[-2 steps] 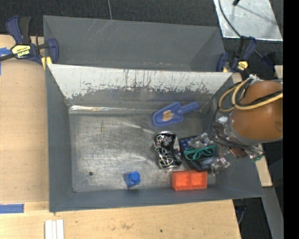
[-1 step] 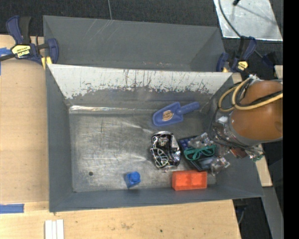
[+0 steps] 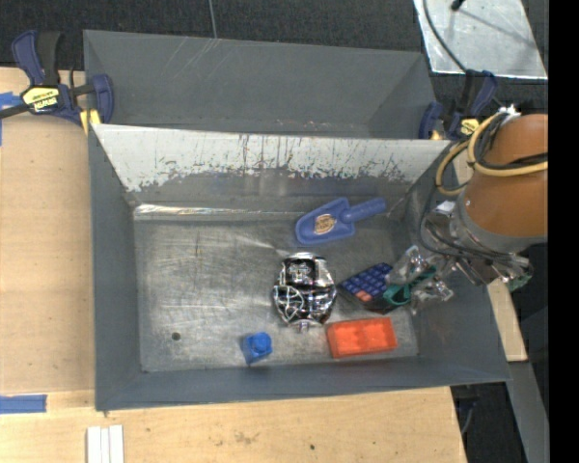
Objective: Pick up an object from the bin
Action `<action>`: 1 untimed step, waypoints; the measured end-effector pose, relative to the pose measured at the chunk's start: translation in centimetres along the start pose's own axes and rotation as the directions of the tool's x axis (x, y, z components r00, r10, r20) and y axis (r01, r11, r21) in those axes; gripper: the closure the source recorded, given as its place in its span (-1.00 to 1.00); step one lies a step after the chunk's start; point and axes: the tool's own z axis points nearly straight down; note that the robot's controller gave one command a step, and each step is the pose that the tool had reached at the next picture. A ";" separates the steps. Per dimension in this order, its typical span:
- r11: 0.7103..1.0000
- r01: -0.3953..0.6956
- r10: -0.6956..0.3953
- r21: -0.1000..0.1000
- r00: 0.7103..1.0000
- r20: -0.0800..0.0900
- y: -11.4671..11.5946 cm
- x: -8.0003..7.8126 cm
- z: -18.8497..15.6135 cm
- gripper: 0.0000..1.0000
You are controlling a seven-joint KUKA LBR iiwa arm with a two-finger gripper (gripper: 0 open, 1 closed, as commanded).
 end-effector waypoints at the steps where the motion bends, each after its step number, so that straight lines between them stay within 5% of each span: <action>1: 1.000 -0.003 0.003 0.004 1.000 0.003 0.2 -0.4 -3.0 1.00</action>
Offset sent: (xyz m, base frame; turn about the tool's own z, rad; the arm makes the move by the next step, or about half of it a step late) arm 0.0056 0.0076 0.0692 -0.0049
